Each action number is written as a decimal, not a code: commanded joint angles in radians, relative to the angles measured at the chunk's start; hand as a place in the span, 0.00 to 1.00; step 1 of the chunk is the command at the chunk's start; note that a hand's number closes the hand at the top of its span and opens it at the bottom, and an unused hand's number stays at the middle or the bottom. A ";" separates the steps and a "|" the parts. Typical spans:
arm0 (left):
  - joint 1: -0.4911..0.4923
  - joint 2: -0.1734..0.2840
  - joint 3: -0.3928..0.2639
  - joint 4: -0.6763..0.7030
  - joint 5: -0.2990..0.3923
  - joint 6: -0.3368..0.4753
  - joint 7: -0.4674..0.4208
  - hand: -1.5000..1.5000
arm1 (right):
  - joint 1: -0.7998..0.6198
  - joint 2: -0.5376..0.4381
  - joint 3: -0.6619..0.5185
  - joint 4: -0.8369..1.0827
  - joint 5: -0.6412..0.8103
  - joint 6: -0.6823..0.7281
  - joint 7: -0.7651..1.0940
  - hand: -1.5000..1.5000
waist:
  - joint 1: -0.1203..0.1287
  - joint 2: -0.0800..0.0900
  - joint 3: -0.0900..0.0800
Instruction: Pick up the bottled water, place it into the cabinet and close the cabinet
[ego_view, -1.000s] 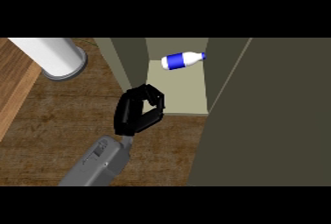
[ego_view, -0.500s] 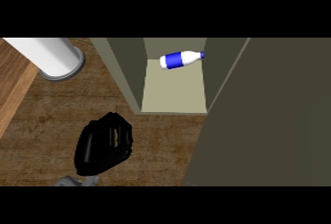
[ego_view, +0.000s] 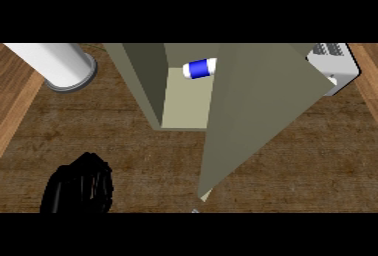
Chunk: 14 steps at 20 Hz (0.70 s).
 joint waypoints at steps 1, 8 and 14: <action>0.064 0.058 0.075 -0.031 0.048 -0.064 -0.004 1.00 | -0.150 0.074 0.145 0.070 0.059 -0.056 0.065 1.00 | 0.000 0.000 -0.001; 0.135 0.092 0.111 -0.087 0.071 -0.104 -0.012 1.00 | -0.395 0.070 0.087 0.174 0.106 -0.223 0.061 1.00 | 0.018 0.002 -0.002; 0.240 0.144 0.151 -0.125 0.092 -0.180 -0.046 1.00 | -0.465 0.069 -0.047 0.272 0.061 -0.328 0.079 1.00 | 0.034 0.004 -0.002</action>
